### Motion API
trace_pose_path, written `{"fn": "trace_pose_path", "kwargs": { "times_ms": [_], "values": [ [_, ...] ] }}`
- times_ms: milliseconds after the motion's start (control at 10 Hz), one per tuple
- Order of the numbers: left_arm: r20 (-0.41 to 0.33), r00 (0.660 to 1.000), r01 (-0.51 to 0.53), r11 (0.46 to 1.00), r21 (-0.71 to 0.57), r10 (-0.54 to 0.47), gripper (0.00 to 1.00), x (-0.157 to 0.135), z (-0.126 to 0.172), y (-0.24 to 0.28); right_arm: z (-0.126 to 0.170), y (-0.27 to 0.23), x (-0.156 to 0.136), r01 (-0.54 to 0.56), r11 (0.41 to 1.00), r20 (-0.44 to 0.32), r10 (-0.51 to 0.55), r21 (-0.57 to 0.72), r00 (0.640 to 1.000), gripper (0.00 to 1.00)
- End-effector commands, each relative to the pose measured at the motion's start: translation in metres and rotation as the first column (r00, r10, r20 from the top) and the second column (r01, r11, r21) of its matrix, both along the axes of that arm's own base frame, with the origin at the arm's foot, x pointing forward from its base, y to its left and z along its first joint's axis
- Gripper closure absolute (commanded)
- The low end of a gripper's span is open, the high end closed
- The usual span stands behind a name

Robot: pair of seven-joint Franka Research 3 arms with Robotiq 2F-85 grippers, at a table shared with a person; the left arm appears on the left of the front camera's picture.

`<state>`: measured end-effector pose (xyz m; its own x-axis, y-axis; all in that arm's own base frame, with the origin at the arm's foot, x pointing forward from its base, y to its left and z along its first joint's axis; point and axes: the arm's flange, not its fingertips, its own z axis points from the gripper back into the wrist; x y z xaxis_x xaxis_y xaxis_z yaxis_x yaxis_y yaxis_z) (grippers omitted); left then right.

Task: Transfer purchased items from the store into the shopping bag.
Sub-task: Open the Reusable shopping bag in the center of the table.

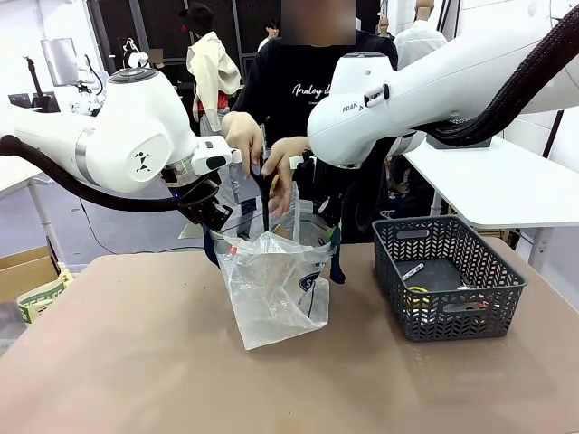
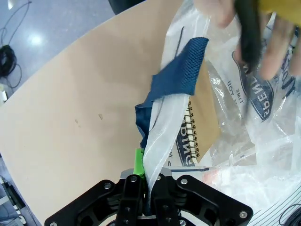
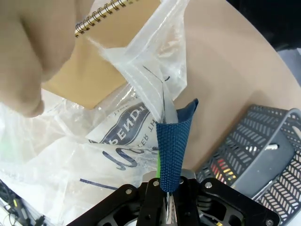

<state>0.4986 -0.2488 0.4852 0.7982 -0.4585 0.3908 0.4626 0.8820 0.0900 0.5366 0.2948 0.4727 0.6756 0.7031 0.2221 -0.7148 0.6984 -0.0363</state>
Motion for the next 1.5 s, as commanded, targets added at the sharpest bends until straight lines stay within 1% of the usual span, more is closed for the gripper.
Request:
{"fn": "trace_pose_path", "kwargs": {
  "times_ms": [0,1400],
  "values": [
    [0.003,1.0,0.004,1.0,0.004,-0.004,1.0,-0.0004,0.0005,-0.0005,-0.0008,-0.0003,-0.0002,0.0,1.0,0.001,0.0,0.0,1.0,1.0],
    [0.003,1.0,0.004,1.0,0.004,-0.004,1.0,-0.0004,0.0005,-0.0005,-0.0008,-0.0003,-0.0002,0.0,1.0,0.001,0.0,0.0,1.0,1.0]
  ]
}}
